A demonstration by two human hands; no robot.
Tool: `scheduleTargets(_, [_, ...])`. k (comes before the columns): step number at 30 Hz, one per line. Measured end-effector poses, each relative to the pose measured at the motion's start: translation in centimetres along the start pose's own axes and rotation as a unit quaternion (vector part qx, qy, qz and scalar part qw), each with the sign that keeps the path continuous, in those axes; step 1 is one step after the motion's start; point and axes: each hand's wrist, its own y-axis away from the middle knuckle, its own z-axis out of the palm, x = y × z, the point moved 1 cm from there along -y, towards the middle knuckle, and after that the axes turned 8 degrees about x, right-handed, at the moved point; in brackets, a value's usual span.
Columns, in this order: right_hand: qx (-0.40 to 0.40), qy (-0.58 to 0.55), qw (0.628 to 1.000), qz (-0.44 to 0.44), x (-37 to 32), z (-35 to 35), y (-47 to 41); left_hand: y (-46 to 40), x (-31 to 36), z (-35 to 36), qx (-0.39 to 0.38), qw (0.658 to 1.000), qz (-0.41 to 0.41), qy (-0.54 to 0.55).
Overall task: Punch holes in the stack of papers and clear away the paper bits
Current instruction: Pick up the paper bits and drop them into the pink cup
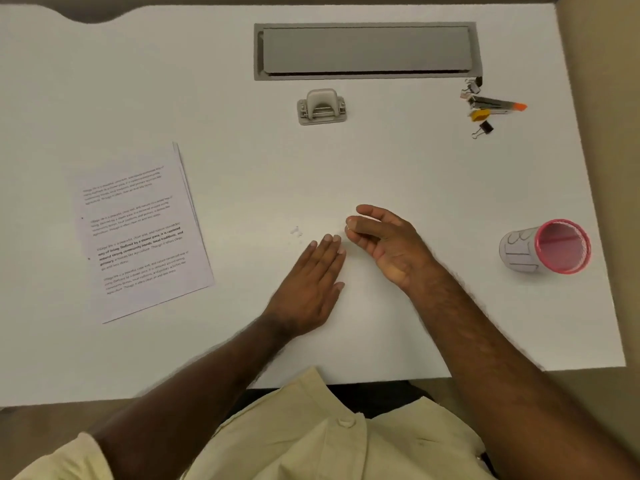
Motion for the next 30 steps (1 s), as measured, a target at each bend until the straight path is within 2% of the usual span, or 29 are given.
scheduleTargets(9, [0.051,-0.089,0.994,-0.046,-3.6,-7.0,2.9,-5.9,5.6,3.7,-0.114,0.992,0.055,-0.007])
scheduleTargets(17, [0.148,-0.111,0.973,-0.136,-7.2,-13.7,5.2,-8.5,8.1,6.1,-0.156,0.984,0.07,-0.052])
scheduleTargets(20, [0.194,-0.096,0.96,-0.178,-8.5,-16.6,5.9,-8.3,8.2,6.7,-0.142,0.985,0.073,-0.067])
scheduleTargets(25, [0.311,-0.013,0.916,-0.253,-10.2,-20.3,6.1,-8.2,8.0,6.9,-0.119,0.987,0.081,-0.066])
scheduleTargets(30, [0.413,0.132,0.834,-0.342,-10.8,-22.7,6.0,-8.2,7.9,6.9,-0.113,0.988,0.082,-0.062])
